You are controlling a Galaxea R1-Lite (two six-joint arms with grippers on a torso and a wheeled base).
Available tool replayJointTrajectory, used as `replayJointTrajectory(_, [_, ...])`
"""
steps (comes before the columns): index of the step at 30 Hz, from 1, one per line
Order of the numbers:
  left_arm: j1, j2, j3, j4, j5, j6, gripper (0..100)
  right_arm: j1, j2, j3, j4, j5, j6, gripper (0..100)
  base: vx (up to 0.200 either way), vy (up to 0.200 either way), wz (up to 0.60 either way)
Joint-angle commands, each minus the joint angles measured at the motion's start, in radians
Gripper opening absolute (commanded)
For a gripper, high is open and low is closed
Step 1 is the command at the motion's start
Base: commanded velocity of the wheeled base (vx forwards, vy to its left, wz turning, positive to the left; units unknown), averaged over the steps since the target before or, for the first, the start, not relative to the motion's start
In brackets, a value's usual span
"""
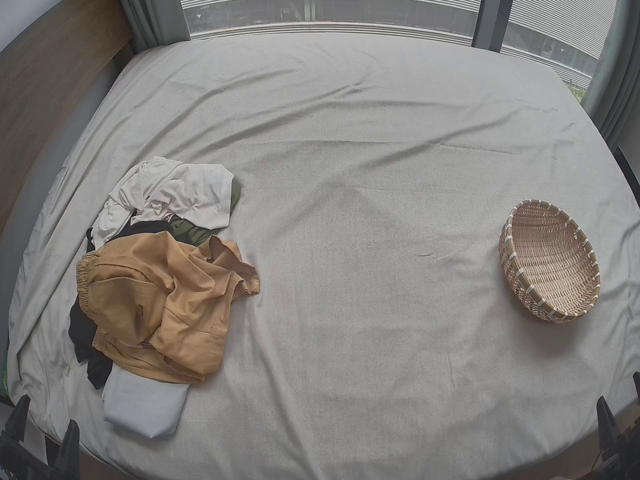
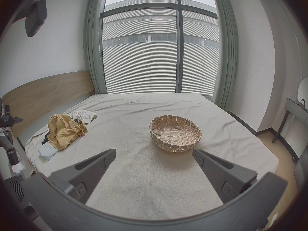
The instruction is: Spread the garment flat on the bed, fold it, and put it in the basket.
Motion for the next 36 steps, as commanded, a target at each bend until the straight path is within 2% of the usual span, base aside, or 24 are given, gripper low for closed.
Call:
replayJointTrajectory(1, [0.0,-0.012,0.018,0.0,0.0,-0.003,100,-0.001,-0.015,0.018,-0.002,0.0,0.0,100,0.0,0.0,0.0])
replayJointTrajectory(33, [0.0,-0.012,0.018,-0.006,-0.005,-0.001,100,0.001,-0.015,0.018,-0.002,0.0,-0.002,100,0.0,0.0,0.0])
replayJointTrajectory(36, [-0.001,0.007,-0.085,-0.04,-0.006,-0.011,100,0.001,-0.015,0.018,-0.002,0.0,-0.002,100,0.0,0.0,0.0])
